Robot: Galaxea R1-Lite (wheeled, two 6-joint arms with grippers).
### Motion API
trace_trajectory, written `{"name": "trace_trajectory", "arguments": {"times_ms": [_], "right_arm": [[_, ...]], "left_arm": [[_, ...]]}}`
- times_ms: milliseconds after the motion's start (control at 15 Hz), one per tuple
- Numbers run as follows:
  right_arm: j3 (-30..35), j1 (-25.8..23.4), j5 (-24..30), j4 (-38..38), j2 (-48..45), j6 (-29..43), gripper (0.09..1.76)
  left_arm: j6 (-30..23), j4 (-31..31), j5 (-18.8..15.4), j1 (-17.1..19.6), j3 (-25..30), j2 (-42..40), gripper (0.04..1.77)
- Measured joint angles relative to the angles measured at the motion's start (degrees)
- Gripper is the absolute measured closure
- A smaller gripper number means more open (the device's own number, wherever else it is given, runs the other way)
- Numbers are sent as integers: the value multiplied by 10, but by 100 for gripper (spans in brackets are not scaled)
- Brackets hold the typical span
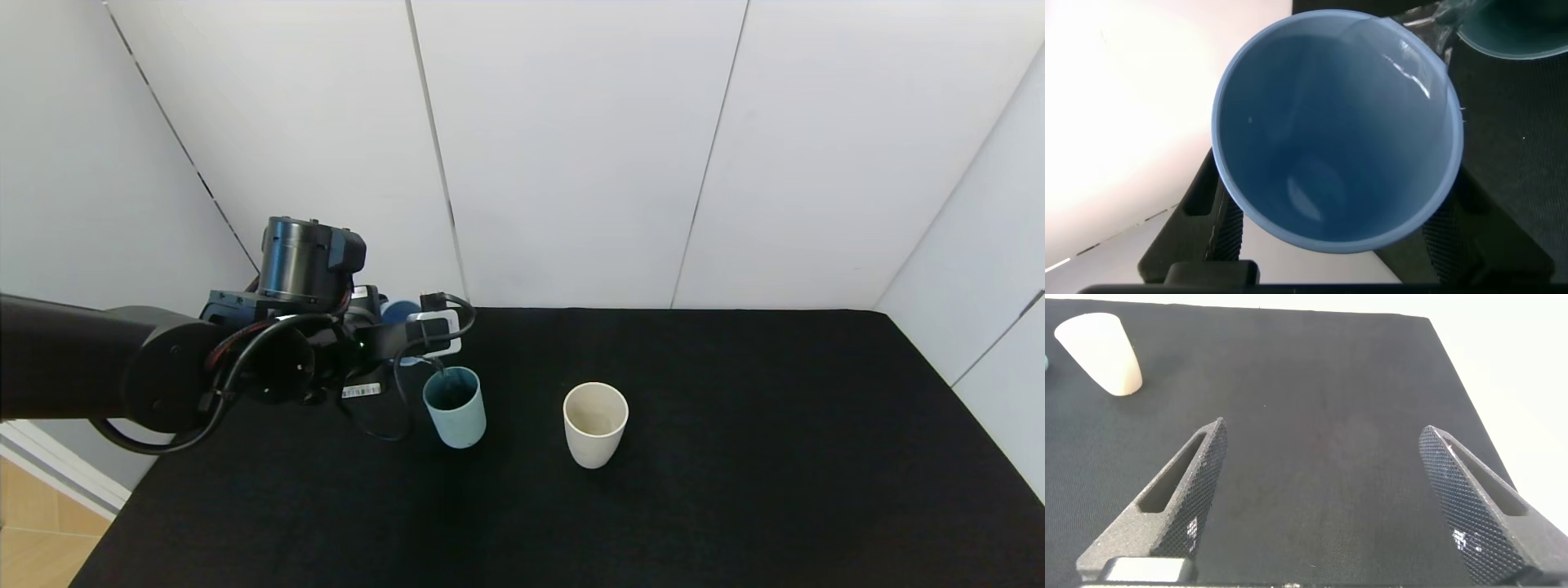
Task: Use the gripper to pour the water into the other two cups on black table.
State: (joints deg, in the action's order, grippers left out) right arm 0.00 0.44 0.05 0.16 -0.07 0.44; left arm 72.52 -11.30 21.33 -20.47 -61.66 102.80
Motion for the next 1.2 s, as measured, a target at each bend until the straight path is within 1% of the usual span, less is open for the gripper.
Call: {"name": "trace_trajectory", "arguments": {"times_ms": [267, 400, 467, 600, 733, 867, 1000, 1200], "right_arm": [[0, 0, 0, 0, 0, 0, 14], [0, 0, 0, 0, 0, 0, 14], [0, 0, 0, 0, 0, 0, 14], [0, 0, 0, 0, 0, 0, 14], [0, 0, 0, 0, 0, 0, 14], [0, 0, 0, 0, 0, 0, 14], [0, 0, 0, 0, 0, 0, 14], [0, 0, 0, 0, 0, 0, 14]], "left_arm": [[-15, -2, -7, 2, 13, -4, 58], [-54, -1, -10, 3, 15, -5, 58], [-75, -1, -18, 2, 16, -7, 58], [-111, 0, -49, 1, 16, -10, 58], [-121, 1, -57, -5, 15, -15, 58], [-125, 1, -58, -22, 12, -18, 58], [-150, 6, -58, -50, 0, -17, 58], [-179, 70, -57, -98, -45, -13, 58]]}}
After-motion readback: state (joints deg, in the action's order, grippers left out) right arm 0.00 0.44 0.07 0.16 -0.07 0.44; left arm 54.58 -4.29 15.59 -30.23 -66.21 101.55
